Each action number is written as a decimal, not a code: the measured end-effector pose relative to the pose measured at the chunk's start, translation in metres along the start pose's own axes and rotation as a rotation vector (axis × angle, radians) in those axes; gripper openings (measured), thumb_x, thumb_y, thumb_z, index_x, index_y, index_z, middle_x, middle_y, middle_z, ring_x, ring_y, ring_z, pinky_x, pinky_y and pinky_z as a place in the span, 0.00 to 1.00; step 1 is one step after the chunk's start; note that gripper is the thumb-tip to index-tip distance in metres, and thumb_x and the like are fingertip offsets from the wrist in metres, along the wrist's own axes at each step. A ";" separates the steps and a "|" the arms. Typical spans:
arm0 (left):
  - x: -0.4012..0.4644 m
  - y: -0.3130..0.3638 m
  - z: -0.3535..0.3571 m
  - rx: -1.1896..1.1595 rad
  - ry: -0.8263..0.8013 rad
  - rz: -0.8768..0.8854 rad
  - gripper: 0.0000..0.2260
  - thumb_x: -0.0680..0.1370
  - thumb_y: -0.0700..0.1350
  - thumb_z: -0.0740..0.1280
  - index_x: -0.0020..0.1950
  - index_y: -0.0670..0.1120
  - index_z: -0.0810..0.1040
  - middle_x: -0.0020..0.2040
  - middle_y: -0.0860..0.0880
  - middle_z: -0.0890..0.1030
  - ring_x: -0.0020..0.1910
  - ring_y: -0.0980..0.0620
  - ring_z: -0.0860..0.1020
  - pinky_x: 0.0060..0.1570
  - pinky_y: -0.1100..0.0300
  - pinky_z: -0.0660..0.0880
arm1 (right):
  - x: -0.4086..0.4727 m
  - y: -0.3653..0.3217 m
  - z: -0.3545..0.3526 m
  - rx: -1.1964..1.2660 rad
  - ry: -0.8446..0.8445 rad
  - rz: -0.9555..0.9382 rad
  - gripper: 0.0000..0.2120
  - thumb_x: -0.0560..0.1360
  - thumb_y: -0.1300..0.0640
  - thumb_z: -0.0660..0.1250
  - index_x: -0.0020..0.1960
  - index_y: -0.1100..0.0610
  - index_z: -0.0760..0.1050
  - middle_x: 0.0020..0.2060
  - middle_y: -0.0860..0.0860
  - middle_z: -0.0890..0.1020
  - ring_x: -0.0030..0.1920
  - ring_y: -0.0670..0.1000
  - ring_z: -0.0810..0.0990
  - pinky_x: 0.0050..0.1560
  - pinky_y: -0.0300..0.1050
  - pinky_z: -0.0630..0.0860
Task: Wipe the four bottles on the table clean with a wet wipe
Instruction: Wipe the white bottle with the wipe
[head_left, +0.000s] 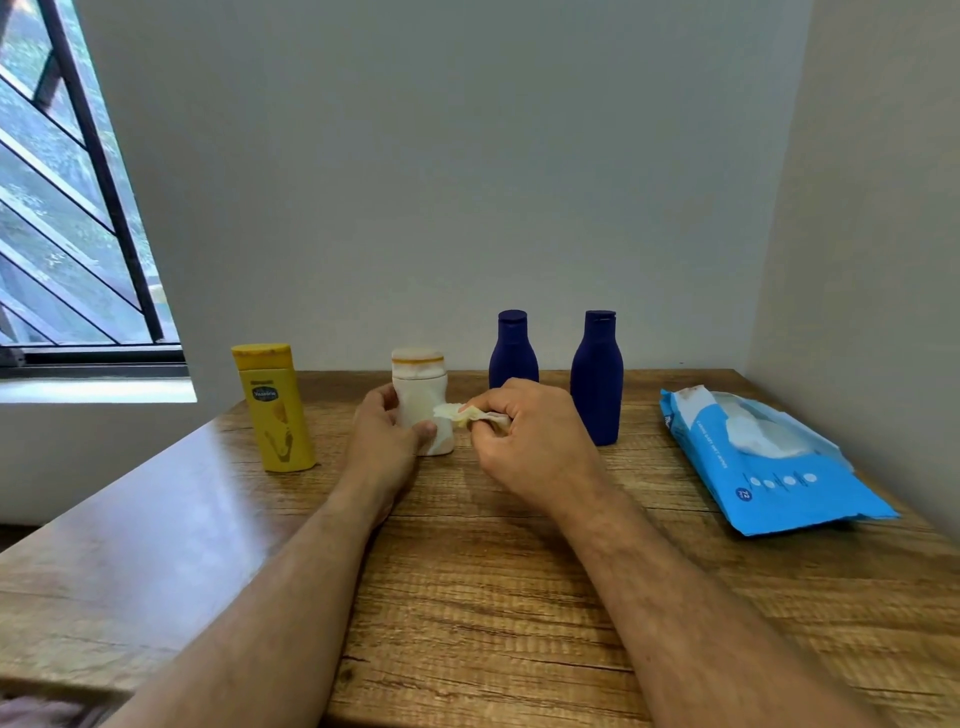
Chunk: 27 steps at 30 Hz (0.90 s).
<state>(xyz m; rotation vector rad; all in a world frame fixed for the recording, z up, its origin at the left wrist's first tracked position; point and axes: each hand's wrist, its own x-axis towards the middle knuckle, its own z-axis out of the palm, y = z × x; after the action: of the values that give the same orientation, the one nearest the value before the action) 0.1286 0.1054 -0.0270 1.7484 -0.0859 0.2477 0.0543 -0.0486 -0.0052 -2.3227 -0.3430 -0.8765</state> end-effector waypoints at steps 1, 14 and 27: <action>0.001 -0.002 0.000 0.043 0.015 0.005 0.33 0.73 0.38 0.76 0.75 0.47 0.66 0.71 0.46 0.74 0.66 0.47 0.75 0.67 0.46 0.74 | 0.000 0.001 0.000 0.000 0.004 -0.001 0.11 0.75 0.55 0.70 0.58 0.51 0.82 0.46 0.43 0.81 0.46 0.43 0.78 0.51 0.39 0.79; -0.002 -0.001 0.021 0.509 0.119 0.080 0.38 0.68 0.61 0.78 0.70 0.45 0.67 0.63 0.46 0.78 0.60 0.45 0.78 0.56 0.48 0.79 | 0.001 0.000 0.001 -0.016 0.097 -0.028 0.11 0.75 0.55 0.69 0.56 0.51 0.82 0.45 0.44 0.81 0.46 0.44 0.79 0.49 0.40 0.80; 0.007 0.006 0.027 0.657 0.090 -0.044 0.34 0.71 0.62 0.75 0.67 0.46 0.65 0.61 0.44 0.79 0.59 0.41 0.79 0.56 0.43 0.78 | 0.004 0.001 0.003 -0.034 0.087 -0.027 0.11 0.75 0.54 0.70 0.56 0.51 0.82 0.45 0.44 0.81 0.46 0.44 0.78 0.49 0.41 0.80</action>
<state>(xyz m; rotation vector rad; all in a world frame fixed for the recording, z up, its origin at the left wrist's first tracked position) 0.1377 0.0782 -0.0246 2.3839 0.1137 0.3469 0.0591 -0.0479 -0.0051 -2.3067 -0.3255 -1.0008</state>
